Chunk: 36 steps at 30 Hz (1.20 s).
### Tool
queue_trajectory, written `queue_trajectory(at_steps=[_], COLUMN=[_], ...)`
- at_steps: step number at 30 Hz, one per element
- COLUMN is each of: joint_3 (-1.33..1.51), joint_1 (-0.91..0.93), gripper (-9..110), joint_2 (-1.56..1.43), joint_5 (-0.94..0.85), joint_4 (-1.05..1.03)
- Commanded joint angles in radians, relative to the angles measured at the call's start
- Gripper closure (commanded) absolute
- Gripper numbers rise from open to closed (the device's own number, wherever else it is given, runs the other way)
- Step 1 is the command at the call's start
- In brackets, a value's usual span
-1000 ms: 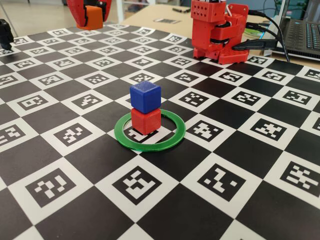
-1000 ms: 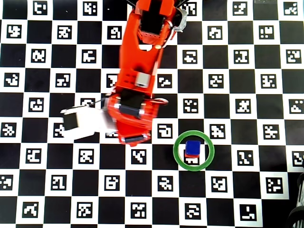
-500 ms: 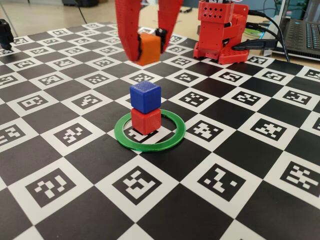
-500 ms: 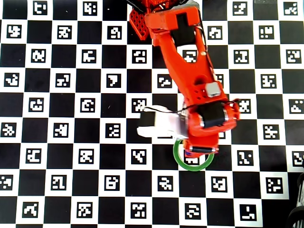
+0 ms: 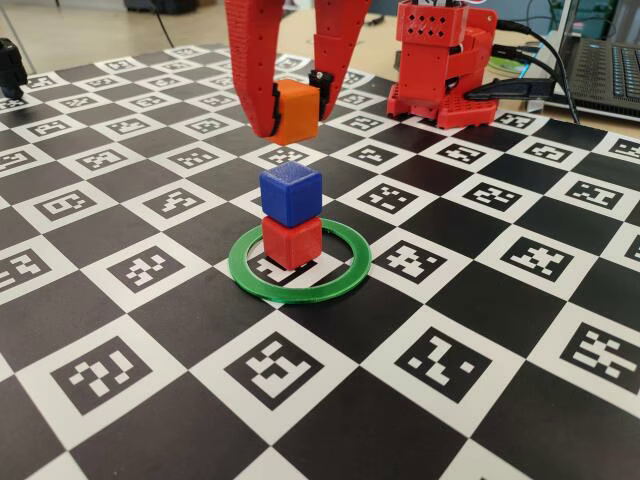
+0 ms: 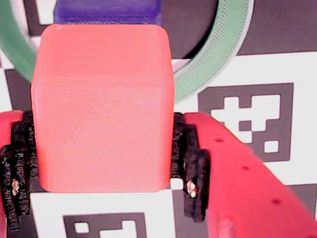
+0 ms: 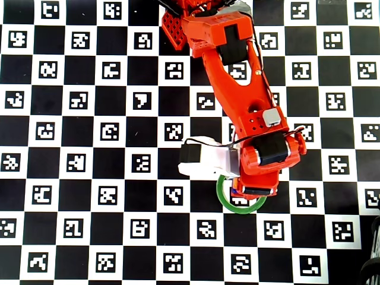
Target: Grab the red cube then put it in the green circle then put the blue cube on top and finally the orange cube on top
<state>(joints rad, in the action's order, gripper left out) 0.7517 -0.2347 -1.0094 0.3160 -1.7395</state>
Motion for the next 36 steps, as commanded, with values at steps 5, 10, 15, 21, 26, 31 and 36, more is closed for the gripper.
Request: queue_trajectory(at_steps=[5, 10, 15, 21, 26, 31, 36], joint_3=[-0.018, -0.031, -0.034, -0.057, -0.064, -0.064, -0.067], joint_1=[0.011, 0.005, 0.002, -0.006, -0.018, -0.032, -0.035], gripper=[93, 93, 93, 93, 93, 93, 93], joint_2=[-0.014, 0.015, 0.028, 0.032, 0.034, 0.038, 0.040], joint_5=[0.000, 0.002, 0.009, 0.009, 0.002, 0.005, 0.005], joint_4=[0.017, 0.026, 0.034, 0.035, 0.040, 0.041, 0.044])
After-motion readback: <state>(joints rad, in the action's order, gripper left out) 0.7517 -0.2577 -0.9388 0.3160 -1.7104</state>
